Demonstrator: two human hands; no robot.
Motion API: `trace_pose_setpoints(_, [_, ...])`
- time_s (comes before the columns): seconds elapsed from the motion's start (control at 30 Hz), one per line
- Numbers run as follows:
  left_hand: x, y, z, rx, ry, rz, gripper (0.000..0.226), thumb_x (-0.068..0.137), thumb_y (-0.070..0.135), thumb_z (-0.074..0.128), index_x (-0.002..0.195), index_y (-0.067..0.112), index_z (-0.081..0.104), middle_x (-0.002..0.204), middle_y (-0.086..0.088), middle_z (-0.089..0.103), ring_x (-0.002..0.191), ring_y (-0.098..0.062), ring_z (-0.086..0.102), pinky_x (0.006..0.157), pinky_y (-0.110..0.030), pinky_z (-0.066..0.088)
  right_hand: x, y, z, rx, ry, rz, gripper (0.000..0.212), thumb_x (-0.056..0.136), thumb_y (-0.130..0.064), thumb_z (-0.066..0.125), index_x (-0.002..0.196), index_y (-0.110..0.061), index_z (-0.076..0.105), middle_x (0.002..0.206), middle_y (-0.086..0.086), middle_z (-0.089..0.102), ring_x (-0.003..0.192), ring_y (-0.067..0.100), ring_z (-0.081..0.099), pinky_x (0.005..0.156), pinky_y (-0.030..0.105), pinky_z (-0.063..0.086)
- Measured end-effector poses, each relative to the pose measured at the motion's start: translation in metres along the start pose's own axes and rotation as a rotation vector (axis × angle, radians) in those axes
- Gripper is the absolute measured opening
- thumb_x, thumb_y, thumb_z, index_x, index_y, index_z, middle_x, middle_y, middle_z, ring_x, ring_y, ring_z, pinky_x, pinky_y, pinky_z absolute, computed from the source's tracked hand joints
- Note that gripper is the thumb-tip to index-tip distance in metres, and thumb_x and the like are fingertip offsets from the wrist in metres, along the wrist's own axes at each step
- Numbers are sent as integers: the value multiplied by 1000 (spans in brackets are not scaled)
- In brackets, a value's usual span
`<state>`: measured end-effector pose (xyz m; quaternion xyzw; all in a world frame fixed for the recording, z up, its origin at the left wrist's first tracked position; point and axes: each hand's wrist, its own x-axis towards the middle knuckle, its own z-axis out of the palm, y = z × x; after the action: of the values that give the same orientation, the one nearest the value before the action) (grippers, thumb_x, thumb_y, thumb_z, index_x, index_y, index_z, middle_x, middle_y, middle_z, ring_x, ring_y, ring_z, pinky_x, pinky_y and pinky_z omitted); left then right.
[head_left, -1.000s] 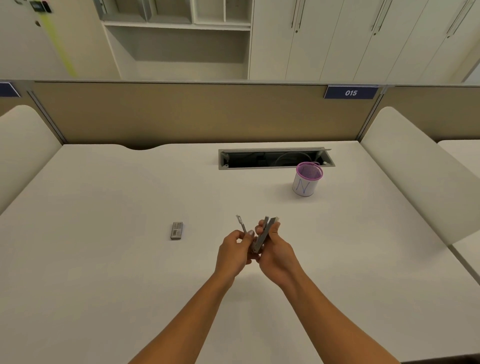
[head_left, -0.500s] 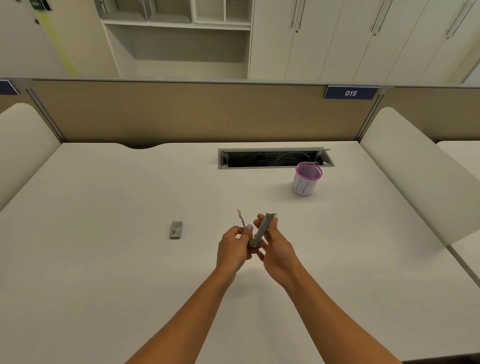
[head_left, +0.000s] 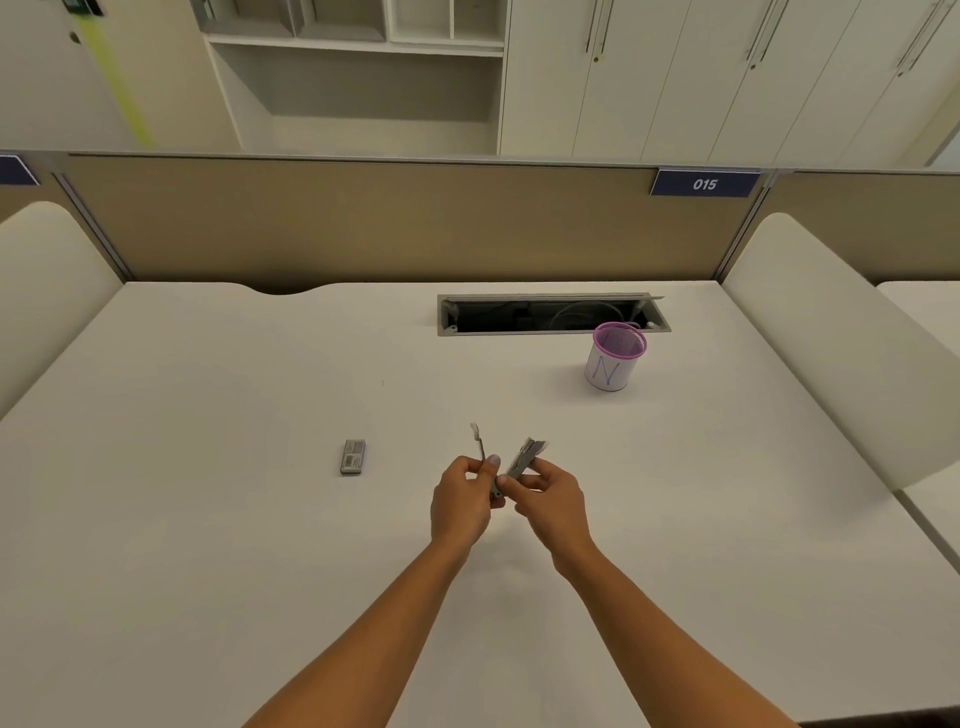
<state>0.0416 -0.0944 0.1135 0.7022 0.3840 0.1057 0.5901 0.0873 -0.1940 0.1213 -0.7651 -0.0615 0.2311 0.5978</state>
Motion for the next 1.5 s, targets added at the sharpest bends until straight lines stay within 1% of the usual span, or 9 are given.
trace_pose_setpoints(0.13, [0, -3, 0, 79, -47, 36, 31, 100, 37, 39, 108, 18, 62, 98, -3, 72, 79, -16, 71, 84, -40, 56, 2, 3, 4, -49, -7, -31, 27, 83, -28, 74, 109, -26, 68, 87, -2, 77, 85, 11, 73, 89, 41, 56])
trace_pose_setpoints(0.33, [4, -8, -2, 198, -78, 94, 34, 103, 29, 32, 120, 15, 59, 99, -2, 69, 86, -18, 69, 83, -37, 55, 10, 7, 5, -74, -12, -17, 44, 79, -30, 79, 119, -16, 66, 89, 2, 77, 79, 14, 74, 80, 37, 61])
trace_pose_setpoints(0.53, [13, -15, -2, 175, -223, 120, 39, 99, 49, 28, 116, 30, 58, 112, 2, 67, 101, -17, 64, 88, -33, 47, 28, 10, -1, -15, 6, 36, 14, 78, -17, 79, 89, -23, 71, 75, -3, 77, 76, 13, 74, 80, 32, 60])
trace_pose_setpoints(0.6, [17, -17, -2, 141, -284, 131, 38, 98, 52, 27, 119, 38, 56, 120, 3, 64, 115, -19, 58, 91, -30, 41, 36, 10, -2, -8, 20, 49, 15, 78, -15, 78, 87, -23, 69, 73, -2, 77, 77, 17, 74, 79, 32, 60])
trace_pose_setpoints(0.73, [32, -25, -4, 184, -281, 170, 54, 97, 55, 29, 141, 27, 42, 146, 1, 47, 135, -20, 41, 102, -30, 33, 54, 13, -1, -17, 45, 114, 24, 77, -12, 79, 99, -11, 68, 75, -1, 75, 76, 15, 74, 73, 27, 59])
trace_pose_setpoints(0.93, [51, -60, -17, 529, -190, 196, 58, 100, 49, 29, 150, 22, 22, 160, 0, 18, 147, -21, 13, 119, -40, 12, 73, 33, 1, -128, 96, 202, 27, 77, -11, 78, 102, -6, 70, 89, 8, 74, 83, 22, 72, 84, 37, 59])
trace_pose_setpoints(1.17, [59, -101, -24, 894, -195, 316, 67, 100, 48, 25, 151, 20, -10, 160, 0, -15, 146, -17, -16, 116, -38, -12, 80, 35, 6, -213, 190, 163, 36, 74, -23, 77, 106, -19, 61, 90, 0, 66, 70, 12, 66, 56, 23, 47])
trace_pose_setpoints(1.3, [59, -107, -22, 985, -180, 363, 65, 98, 53, 19, 147, 31, -19, 159, 1, -20, 144, -16, -23, 114, -39, -16, 81, 40, 8, -331, 195, 71, 31, 80, -27, 71, 106, -15, 61, 79, -1, 70, 75, 18, 68, 70, 31, 53])
trace_pose_setpoints(1.5, [59, -110, -21, 1033, -150, 388, 64, 98, 53, 17, 145, 33, -22, 159, 0, -19, 141, -15, -27, 114, -40, -16, 77, 45, 15, -603, 100, -77, 53, 78, -46, 71, 118, -17, 52, 106, 0, 61, 96, 22, 61, 76, 29, 45])
